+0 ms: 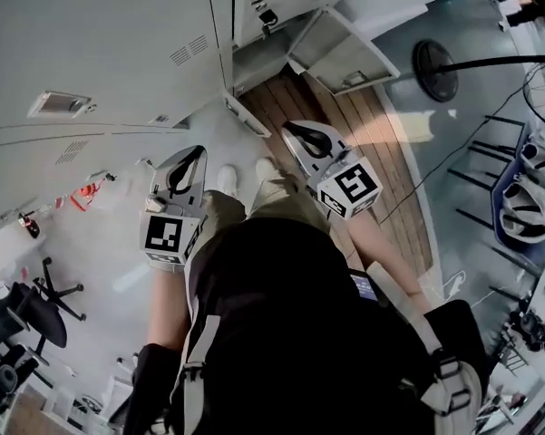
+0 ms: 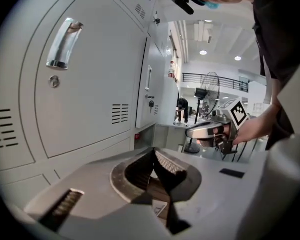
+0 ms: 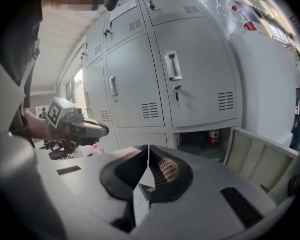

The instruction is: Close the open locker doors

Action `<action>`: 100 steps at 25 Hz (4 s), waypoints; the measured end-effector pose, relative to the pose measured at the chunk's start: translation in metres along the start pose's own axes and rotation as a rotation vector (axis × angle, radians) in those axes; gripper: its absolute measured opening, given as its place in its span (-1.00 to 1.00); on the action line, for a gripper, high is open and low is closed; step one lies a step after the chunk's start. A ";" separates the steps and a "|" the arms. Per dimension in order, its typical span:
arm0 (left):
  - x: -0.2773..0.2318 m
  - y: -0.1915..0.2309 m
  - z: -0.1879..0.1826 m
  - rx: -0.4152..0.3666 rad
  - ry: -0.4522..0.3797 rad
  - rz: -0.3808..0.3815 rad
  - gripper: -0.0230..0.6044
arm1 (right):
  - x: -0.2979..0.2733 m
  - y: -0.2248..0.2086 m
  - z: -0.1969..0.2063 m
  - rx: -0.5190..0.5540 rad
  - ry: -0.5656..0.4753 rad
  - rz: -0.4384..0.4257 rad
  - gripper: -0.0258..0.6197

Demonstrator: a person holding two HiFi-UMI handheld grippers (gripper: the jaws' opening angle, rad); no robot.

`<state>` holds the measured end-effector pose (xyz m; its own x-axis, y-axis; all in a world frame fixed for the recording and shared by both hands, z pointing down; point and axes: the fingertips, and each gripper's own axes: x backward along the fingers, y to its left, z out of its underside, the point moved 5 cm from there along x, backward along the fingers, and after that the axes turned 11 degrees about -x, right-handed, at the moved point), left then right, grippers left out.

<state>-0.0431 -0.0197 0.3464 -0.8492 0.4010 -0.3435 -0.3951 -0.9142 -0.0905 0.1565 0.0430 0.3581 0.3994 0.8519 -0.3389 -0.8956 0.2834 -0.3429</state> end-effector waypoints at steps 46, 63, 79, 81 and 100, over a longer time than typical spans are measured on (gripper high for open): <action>0.092 -0.067 0.164 0.402 0.355 -0.475 -0.90 | -0.145 -0.114 0.306 0.026 0.708 -0.059 -0.45; 0.092 -0.074 0.199 0.436 0.435 -0.427 -0.90 | -0.175 -0.164 0.394 0.007 0.869 0.084 -0.37; 0.113 -0.082 0.236 0.500 0.492 -0.419 -0.90 | -0.190 -0.186 0.447 0.000 0.945 0.165 -0.36; 0.116 -0.082 0.241 0.503 0.494 -0.417 -0.90 | -0.190 -0.185 0.450 -0.003 0.945 0.173 -0.36; 0.137 -0.072 0.252 0.528 0.476 -0.408 -0.90 | -0.215 -0.116 0.463 0.029 0.994 0.072 -0.36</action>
<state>-0.2189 0.1163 0.5414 -0.4099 0.5196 -0.7496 -0.8547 -0.5059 0.1167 0.0838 0.0312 0.8766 0.3144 0.1159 -0.9422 -0.9234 0.2675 -0.2753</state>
